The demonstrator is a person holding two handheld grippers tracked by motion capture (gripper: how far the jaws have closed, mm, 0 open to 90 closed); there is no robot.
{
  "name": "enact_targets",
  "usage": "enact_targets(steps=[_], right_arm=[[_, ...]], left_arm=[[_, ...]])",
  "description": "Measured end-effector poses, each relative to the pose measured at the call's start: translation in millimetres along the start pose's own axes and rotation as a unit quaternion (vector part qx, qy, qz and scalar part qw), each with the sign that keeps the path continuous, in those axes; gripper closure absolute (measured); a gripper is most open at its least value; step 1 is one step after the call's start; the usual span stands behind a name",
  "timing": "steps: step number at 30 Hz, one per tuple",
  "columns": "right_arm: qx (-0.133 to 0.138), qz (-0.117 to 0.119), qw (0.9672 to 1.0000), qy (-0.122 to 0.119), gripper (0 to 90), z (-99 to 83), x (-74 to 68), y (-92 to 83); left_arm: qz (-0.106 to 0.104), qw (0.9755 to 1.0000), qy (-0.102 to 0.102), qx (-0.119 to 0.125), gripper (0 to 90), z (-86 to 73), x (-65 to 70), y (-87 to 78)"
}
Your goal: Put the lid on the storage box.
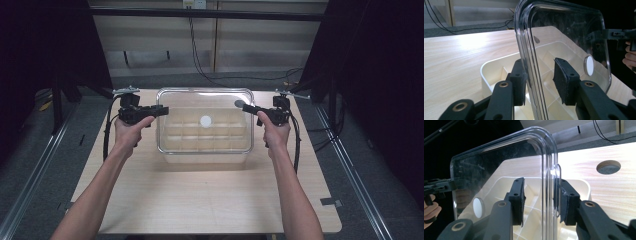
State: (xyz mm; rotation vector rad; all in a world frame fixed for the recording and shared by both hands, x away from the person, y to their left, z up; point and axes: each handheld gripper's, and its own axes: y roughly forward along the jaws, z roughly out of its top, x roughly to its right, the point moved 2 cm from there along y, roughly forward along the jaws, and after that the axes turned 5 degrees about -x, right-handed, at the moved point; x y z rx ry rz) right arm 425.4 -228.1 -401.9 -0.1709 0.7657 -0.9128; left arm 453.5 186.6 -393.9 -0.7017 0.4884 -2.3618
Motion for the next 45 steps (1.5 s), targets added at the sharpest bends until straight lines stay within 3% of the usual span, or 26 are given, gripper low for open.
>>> enact_targets(steps=[4,12,16,24,28,45], right_arm=[[-0.004,-0.013,0.9999,-0.005,59.9,-1.4,5.6,7.3],[-0.011,-0.028,0.9995,-0.008,56.3,-4.8,12.6,18.9],[-0.019,-0.048,0.9986,-0.013,54.0,-6.9,12.8,23.7],[-0.029,-0.055,0.998,-0.009,51.9,-8.9,15.5,29.0],[-0.034,-0.063,0.9974,-0.011,50.7,-10.5,16.3,31.7],[-0.054,-0.086,0.9947,-0.015,44.1,-17.2,20.3,43.2]], left_arm=[[0.02,0.9997,0.005,-0.015,59.2,-0.6,-2.8,7.4],[0.012,0.9995,-0.02,-0.02,58.7,-3.8,-12.8,16.7],[0.014,0.9993,-0.022,-0.027,58.5,-8.7,-17.7,20.0],[0.015,0.9992,-0.025,-0.029,58.3,-13.8,-19.8,22.1],[0.019,0.9985,-0.02,-0.048,55.1,-16.3,-20.0,26.5],[0.019,0.9976,-0.031,-0.06,52.7,-25.5,-25.3,33.3]])
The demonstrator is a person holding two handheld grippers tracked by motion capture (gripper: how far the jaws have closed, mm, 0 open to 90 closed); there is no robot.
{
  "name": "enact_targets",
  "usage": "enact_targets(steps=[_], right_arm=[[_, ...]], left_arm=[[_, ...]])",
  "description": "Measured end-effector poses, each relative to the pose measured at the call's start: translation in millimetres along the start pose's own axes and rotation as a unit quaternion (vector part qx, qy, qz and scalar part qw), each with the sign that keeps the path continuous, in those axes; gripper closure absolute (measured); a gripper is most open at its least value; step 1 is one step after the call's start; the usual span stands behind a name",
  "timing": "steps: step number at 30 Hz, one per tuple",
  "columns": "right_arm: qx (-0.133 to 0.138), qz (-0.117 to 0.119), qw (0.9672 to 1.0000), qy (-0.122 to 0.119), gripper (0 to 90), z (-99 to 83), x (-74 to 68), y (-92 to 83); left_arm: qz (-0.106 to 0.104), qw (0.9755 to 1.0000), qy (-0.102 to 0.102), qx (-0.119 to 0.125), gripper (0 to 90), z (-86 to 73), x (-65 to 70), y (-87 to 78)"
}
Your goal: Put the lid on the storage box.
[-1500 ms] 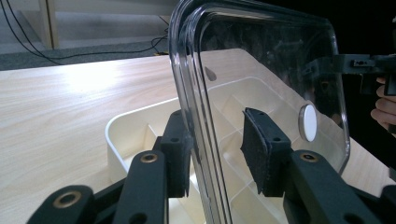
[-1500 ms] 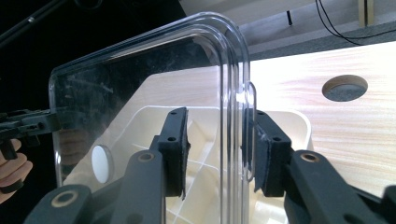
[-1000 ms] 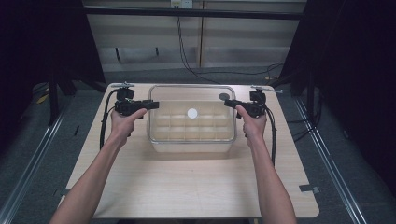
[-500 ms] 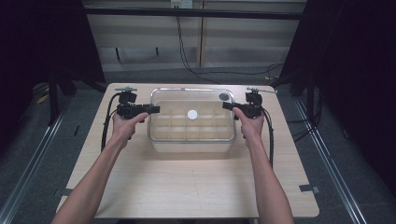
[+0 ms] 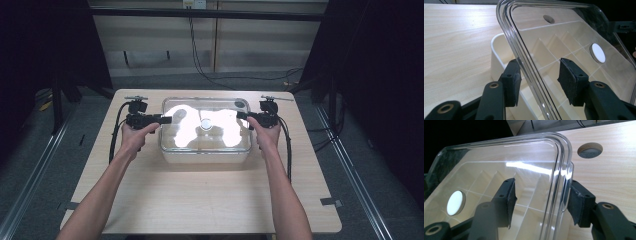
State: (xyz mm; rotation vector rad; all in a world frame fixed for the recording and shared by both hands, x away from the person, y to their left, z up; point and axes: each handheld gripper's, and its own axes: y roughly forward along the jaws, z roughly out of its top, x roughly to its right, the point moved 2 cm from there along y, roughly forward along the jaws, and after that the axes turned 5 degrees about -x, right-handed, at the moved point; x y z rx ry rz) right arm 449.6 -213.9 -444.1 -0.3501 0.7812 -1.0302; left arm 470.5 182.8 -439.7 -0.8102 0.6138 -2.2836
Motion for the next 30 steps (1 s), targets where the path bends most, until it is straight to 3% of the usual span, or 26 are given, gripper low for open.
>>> enact_targets(steps=[6,10,14,19,24,30], right_arm=[[-0.004,-0.005,1.0,0.004,42.6,-1.9,0.8,4.5],[-0.011,-0.019,0.9997,-0.004,41.0,-5.1,1.7,7.9],[-0.011,-0.023,0.9997,-0.001,40.2,-8.2,2.5,10.5],[-0.014,-0.024,0.9996,-0.002,39.1,-9.9,3.3,12.4],[-0.026,-0.041,0.9987,-0.013,37.6,-12.6,4.2,14.0],[-0.023,-0.036,0.9991,-0.005,35.1,-15.8,9.1,10.6]], left_arm=[[0.002,1.0,-0.002,-0.005,52.1,-2.7,-1.9,1.9],[0.011,0.9996,0.009,-0.022,51.7,-6.9,-4.8,4.7],[0.005,0.9998,-0.004,-0.021,51.8,-10.8,-7.6,7.3],[0.003,0.9997,0.0,-0.025,51.2,-12.0,-8.2,7.0],[-0.002,0.9995,-0.012,-0.028,48.7,-17.6,-8.5,10.3],[-0.001,0.9995,-0.009,-0.03,46.4,-19.7,-8.5,10.7]])
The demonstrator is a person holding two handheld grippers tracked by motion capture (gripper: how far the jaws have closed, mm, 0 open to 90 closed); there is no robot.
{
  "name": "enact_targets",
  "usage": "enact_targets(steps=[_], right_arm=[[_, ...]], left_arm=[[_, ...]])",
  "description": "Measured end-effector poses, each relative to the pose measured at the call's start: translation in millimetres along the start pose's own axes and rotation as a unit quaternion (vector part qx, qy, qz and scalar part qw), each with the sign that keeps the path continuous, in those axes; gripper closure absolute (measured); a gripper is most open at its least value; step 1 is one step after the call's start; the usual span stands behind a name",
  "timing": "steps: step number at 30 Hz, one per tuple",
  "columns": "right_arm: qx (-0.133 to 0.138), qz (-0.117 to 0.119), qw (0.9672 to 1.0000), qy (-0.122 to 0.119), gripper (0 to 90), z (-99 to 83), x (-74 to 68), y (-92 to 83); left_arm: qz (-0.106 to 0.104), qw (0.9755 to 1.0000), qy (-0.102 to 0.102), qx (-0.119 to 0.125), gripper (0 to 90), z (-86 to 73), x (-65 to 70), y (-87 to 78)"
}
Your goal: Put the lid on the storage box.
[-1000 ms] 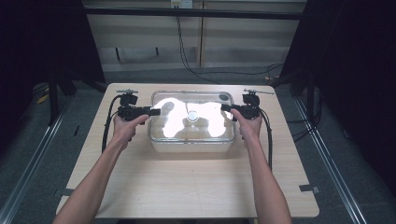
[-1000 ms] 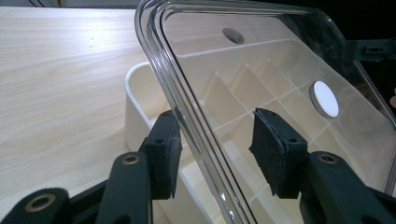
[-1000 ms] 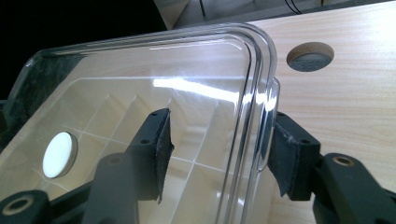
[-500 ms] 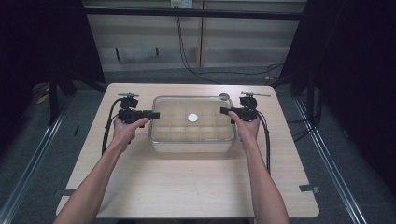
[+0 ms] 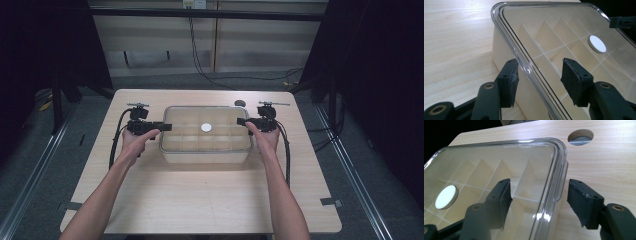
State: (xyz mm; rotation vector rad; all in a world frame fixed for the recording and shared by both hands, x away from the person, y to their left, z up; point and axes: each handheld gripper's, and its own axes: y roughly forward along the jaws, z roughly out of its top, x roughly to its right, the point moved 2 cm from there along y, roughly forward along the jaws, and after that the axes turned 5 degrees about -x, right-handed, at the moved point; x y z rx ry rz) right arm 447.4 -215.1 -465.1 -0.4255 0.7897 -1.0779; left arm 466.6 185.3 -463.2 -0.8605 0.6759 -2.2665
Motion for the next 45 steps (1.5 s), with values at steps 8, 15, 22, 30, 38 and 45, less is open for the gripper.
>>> enact_targets(steps=[8,15,22,30,38,45], right_arm=[[-0.003,0.004,1.0,0.001,35.0,-5.4,-0.1,-7.9],[0.004,0.015,0.9996,-0.022,34.8,-10.2,-5.0,-34.3],[0.017,0.028,0.9987,-0.038,38.2,-21.8,-8.0,-50.4],[0.026,0.035,0.9975,-0.055,40.0,-32.4,-14.2,-71.8],[0.027,0.034,0.9963,-0.075,38.3,-51.2,-19.0,-90.9],[0.028,0.042,0.9958,-0.076,33.9,-67.4,-22.6,-108.9]], left_arm=[[0.018,0.9994,0.026,-0.012,39.2,-6.2,11.8,-3.2],[0.022,0.9993,0.031,-0.006,45.3,-14.1,18.8,-16.9],[0.02,0.9992,0.035,0.006,48.8,-24.7,21.5,-30.6],[0.017,0.9978,0.061,0.019,52.4,-30.6,31.3,-50.9],[0.027,0.9968,0.074,0.016,48.1,-45.4,33.0,-68.4],[0.031,0.9962,0.081,0.011,40.9,-65.4,40.6,-78.9]])
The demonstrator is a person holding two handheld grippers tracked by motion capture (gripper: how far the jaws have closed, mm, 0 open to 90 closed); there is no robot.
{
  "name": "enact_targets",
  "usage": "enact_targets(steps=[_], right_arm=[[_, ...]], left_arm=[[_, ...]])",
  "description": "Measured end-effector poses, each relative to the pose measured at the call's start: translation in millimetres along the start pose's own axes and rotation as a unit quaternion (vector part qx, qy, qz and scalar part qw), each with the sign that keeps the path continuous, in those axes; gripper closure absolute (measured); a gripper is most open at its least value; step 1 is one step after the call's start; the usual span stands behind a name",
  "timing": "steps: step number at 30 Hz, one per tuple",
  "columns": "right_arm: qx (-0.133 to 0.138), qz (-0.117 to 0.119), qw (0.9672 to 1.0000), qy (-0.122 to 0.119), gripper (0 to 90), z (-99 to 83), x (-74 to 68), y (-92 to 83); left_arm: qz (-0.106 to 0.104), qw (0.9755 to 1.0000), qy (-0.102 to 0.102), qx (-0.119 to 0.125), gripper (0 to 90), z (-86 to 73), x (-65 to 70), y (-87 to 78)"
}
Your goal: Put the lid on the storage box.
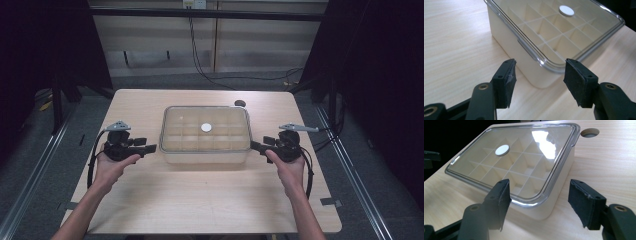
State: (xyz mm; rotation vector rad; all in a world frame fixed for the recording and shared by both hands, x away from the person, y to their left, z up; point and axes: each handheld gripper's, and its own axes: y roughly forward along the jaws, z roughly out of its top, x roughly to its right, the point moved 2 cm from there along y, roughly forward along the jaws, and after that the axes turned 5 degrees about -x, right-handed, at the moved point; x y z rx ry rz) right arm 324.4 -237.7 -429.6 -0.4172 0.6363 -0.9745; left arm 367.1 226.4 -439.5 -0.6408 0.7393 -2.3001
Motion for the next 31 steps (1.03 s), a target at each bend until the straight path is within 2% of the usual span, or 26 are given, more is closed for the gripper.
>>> enact_targets(steps=[6,9,11,15,17,19,23,25,26,28,29,30,31], right_arm=[[-0.006,0.005,1.0,-0.006,33.4,-17.0,-6.3,-11.2],[-0.011,0.006,0.9999,-0.007,33.3,-25.0,-9.0,-16.3],[-0.012,0.008,0.9999,-0.004,33.3,-31.5,-10.4,-20.9],[0.0,0.036,0.999,0.028,33.3,-44.0,-9.4,-28.5],[-0.001,0.031,0.9991,0.028,33.3,-49.5,-9.6,-31.8],[-0.002,0.028,0.9991,0.03,33.3,-54.9,-9.6,-34.8],[0.0,0.025,0.9991,0.035,33.2,-67.0,-11.2,-39.7],[-0.004,0.024,0.9991,0.036,32.4,-73.6,-12.5,-39.6],[-0.007,0.027,0.999,0.034,32.6,-77.3,-13.7,-38.7],[-0.013,0.009,0.9996,0.025,32.5,-83.4,-15.6,-35.9],[-0.02,0.008,0.9995,0.022,32.1,-86.9,-15.6,-34.3],[-0.013,0.006,0.9996,0.023,31.0,-87.6,-14.7,-35.1],[-0.005,0.003,0.9997,0.024,30.2,-88.3,-13.1,-36.3]], left_arm=[[0.001,1.0,0.0,-0.002,37.9,-16.8,7.9,-13.3],[0.008,1.0,0.003,-0.002,37.7,-25.2,11.6,-19.0],[0.003,1.0,0.0,-0.001,37.4,-32.3,14.2,-22.9],[0.009,0.9999,-0.003,-0.007,34.6,-48.2,17.5,-27.1],[0.013,0.9995,-0.011,-0.026,34.1,-57.9,16.6,-26.0],[0.015,0.9993,-0.01,-0.033,34.1,-65.0,16.1,-27.1],[0.013,0.9989,-0.023,-0.037,33.0,-76.5,19.5,-29.9],[0.02,0.9988,-0.031,-0.032,32.9,-83.0,23.6,-30.5],[0.021,0.9988,-0.028,-0.034,32.9,-85.3,25.6,-30.1],[0.025,0.9988,-0.023,-0.034,32.7,-90.5,30.4,-28.9],[0.024,0.9988,-0.021,-0.037,32.4,-94.1,32.5,-27.5],[0.016,0.9982,-0.015,-0.055,32.4,-99.7,35.1,-24.1],[0.016,0.9982,-0.015,-0.055,32.0,-99.7,35.1,-24.1]])
